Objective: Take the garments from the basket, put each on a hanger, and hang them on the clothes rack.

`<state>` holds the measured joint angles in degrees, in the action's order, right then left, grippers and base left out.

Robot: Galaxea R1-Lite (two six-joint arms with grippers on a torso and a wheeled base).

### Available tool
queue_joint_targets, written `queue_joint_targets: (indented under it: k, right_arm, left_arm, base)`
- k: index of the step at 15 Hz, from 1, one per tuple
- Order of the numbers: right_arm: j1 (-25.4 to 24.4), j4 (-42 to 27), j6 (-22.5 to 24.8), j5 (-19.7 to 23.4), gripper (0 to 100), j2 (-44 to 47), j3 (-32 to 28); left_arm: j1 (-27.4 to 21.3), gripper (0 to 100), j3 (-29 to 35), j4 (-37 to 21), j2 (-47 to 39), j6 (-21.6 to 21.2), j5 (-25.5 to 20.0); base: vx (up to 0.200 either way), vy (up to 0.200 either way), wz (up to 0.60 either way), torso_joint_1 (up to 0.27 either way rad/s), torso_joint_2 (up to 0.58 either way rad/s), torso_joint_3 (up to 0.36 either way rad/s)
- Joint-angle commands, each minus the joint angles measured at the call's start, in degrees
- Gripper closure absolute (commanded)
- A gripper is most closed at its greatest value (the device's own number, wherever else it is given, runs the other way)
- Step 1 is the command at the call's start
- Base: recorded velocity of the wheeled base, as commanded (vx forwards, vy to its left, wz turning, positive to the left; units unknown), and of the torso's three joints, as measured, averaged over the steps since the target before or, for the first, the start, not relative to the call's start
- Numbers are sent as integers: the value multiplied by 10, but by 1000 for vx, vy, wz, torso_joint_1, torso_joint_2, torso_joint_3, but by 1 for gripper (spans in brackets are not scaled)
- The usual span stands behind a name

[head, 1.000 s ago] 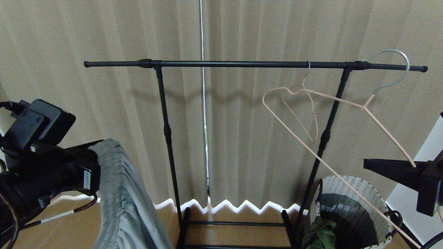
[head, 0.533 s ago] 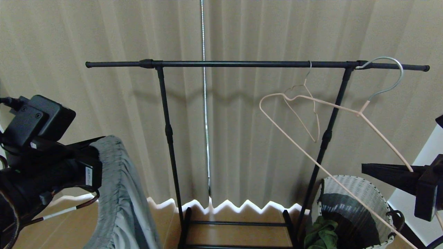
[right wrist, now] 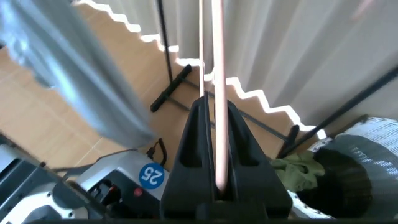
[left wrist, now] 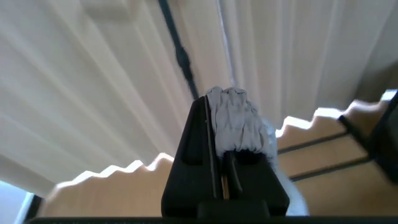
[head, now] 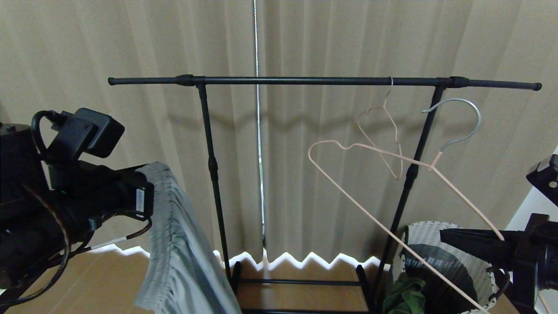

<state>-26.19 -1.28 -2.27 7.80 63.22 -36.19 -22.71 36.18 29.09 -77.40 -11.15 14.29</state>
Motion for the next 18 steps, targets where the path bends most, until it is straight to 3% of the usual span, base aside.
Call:
queue_joint_targets:
  k: [1, 5, 8, 10, 15, 18]
  right_arm:
    - [-23, 7, 0, 8, 100, 19, 2]
    - [-55, 73, -12, 9, 100, 68, 2]
    - [-132, 100, -79, 9, 100, 102, 1]
    - [-157, 112, -83, 8, 100, 107, 3]
    - [-192, 115, -103, 10, 100, 105, 8]
    - [-235, 124, -136, 10, 100, 115, 3]
  left_arm:
    - [-18, 100, 21, 0, -43, 10, 21]
    - [-20, 100, 64, -18, -68, 13, 40]
    - [-18, 100, 123, -127, -84, 75, 51]
    - [-18, 100, 166, -164, -104, 115, 79]
    - [-36, 100, 242, -162, -199, 182, 177]
    - [-52, 100, 281, -162, -224, 187, 208]
  base:
    - [0, 0, 0, 0, 0, 0]
    - [0, 0, 0, 0, 0, 0]
    - [0, 0, 0, 0, 0, 0]
    - [0, 0, 0, 0, 0, 0]
    - [0, 0, 0, 0, 0, 0]
    - [0, 0, 0, 0, 0, 0]
